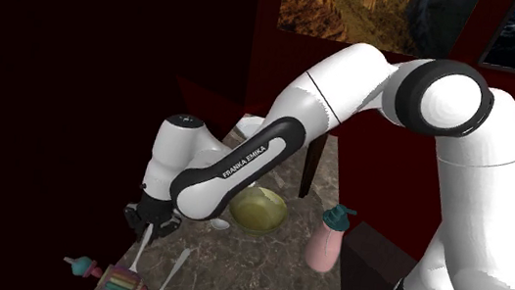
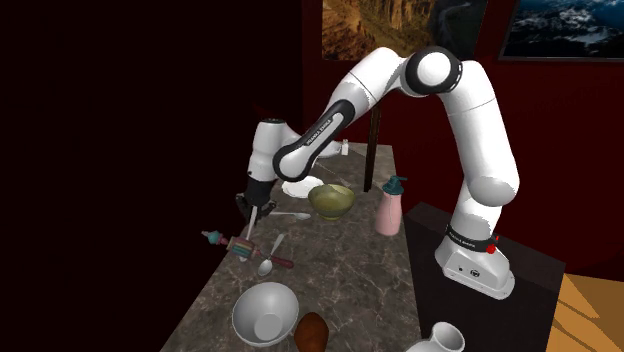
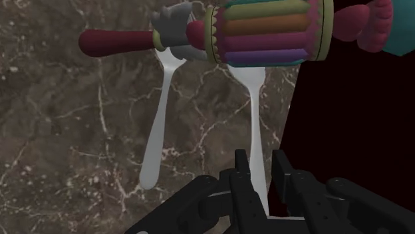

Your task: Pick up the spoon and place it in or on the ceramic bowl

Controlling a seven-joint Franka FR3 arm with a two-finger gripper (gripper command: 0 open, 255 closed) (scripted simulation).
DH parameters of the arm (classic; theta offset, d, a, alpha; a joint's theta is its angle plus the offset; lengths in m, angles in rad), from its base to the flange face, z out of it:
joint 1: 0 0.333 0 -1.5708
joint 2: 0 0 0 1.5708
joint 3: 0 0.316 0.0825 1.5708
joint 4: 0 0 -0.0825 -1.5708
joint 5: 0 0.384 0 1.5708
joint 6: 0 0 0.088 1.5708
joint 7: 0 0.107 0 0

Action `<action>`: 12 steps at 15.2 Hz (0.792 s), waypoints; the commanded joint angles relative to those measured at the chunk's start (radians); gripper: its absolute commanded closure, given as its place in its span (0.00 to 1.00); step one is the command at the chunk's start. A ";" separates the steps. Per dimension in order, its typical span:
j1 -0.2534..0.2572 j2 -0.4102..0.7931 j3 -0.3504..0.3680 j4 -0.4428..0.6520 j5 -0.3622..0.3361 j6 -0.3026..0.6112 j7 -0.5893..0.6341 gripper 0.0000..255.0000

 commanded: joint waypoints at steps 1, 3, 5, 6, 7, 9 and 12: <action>-0.008 -0.021 0.009 -0.002 0.010 -0.019 -0.004 1.00; -0.014 -0.039 0.017 0.001 0.018 -0.039 -0.007 1.00; -0.020 -0.057 0.024 0.005 0.027 -0.059 -0.011 1.00; -0.023 -0.065 0.027 0.007 0.032 -0.070 -0.013 1.00; -0.025 -0.074 0.031 0.009 0.036 -0.080 -0.014 1.00; -0.031 -0.090 0.037 0.015 0.044 -0.101 -0.017 1.00; -0.038 -0.114 0.046 0.025 0.057 -0.134 -0.022 1.00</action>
